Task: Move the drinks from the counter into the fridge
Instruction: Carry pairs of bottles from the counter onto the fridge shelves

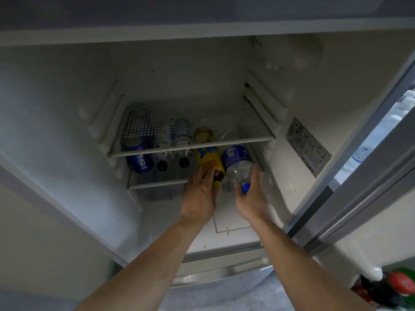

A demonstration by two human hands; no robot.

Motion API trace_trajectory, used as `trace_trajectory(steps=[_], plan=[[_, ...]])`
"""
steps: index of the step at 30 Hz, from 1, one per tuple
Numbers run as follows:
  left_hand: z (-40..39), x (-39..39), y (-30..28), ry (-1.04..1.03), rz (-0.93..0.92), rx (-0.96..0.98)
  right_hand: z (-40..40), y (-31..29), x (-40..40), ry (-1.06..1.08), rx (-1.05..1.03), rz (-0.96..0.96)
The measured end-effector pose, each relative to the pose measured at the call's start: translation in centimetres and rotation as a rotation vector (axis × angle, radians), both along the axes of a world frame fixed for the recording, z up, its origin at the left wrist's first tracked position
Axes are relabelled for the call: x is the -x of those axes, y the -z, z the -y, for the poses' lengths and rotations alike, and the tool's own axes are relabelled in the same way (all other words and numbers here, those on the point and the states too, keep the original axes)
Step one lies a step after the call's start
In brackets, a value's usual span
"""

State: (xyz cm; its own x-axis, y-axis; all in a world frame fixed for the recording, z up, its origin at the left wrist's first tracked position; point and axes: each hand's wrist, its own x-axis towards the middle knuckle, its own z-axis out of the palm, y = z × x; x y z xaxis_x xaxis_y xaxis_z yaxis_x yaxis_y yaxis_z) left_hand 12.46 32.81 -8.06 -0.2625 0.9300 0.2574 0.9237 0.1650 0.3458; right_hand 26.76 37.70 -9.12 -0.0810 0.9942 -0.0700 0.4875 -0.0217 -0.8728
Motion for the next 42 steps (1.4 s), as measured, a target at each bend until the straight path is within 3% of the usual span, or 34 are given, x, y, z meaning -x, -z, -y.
trace_trajectory(steps=[8,13,19,24,28,31,36,42], plan=[[-4.9,1.7,-2.2,0.004,-0.285,0.176,-6.0,-1.2,3.6,-0.120,-0.009,0.175],[-5.8,2.1,-2.4,0.021,-0.338,0.230,-7.1,-1.4,4.3,-0.096,0.040,0.272],[-5.3,2.9,-2.2,0.074,-0.277,0.314,-7.3,-2.0,3.7,-0.146,0.096,0.369],[-2.0,2.4,-0.4,0.093,-0.147,0.173,-5.2,-3.0,3.2,-0.071,0.026,0.291],[1.7,2.8,2.0,0.212,-0.062,-0.190,-1.2,-0.8,3.6,0.141,-0.166,0.127],[3.6,3.8,4.1,0.303,-0.074,-0.377,1.8,1.4,3.4,0.184,-0.174,0.047],[6.4,3.3,7.2,0.386,0.124,-0.278,6.6,5.1,2.0,0.231,-0.168,0.097],[10.6,0.7,9.5,0.322,0.282,-0.103,13.4,8.0,-2.3,0.331,0.053,0.119]])
